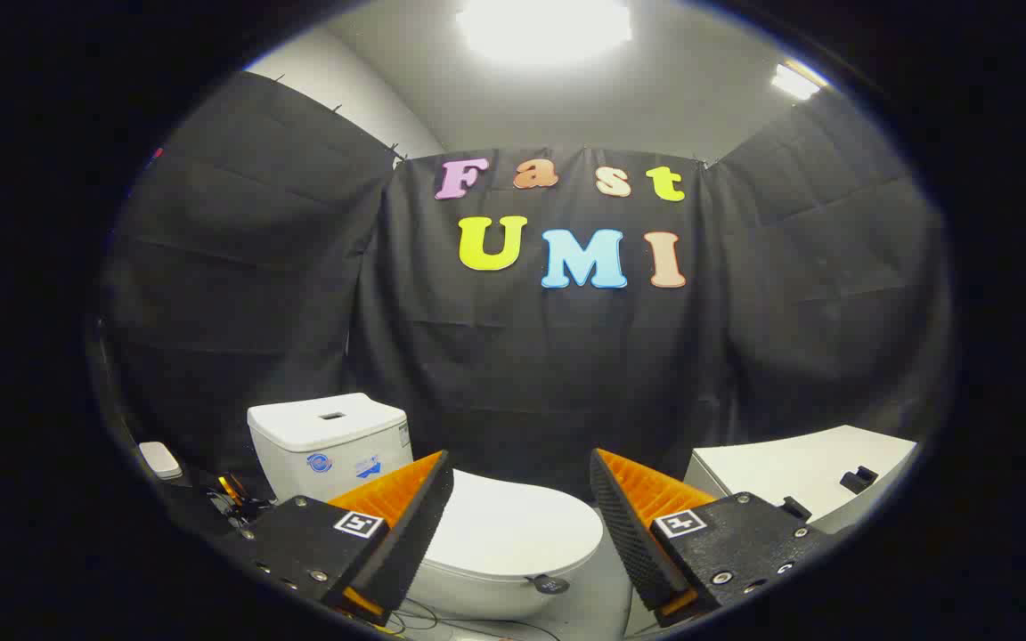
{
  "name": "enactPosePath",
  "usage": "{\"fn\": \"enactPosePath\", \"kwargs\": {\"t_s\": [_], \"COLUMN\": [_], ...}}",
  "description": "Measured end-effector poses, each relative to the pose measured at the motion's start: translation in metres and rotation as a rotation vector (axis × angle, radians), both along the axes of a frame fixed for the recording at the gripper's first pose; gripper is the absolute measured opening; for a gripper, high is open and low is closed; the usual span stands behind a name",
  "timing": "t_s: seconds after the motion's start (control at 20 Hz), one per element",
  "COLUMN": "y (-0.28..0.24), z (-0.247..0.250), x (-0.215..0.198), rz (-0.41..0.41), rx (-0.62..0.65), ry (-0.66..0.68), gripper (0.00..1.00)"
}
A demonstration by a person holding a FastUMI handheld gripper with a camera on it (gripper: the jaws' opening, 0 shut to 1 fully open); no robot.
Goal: Open the toilet lid.
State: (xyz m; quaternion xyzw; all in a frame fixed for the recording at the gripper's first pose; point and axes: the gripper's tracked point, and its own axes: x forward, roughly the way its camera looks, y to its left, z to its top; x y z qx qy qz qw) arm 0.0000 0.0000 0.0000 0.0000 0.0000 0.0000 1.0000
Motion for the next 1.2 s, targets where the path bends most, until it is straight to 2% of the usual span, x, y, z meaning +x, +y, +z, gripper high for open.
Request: {"fn": "enactPosePath", "kwargs": {"t_s": [0.6, 1.2], "y": [-0.003, -0.013], "z": [0.0, -0.003], "x": [0.0, 0.006], "rz": [-0.013, -0.041], "rx": [0.004, 0.061], "ry": [-0.006, -0.013], "gripper": [0.95, 0.95]}}
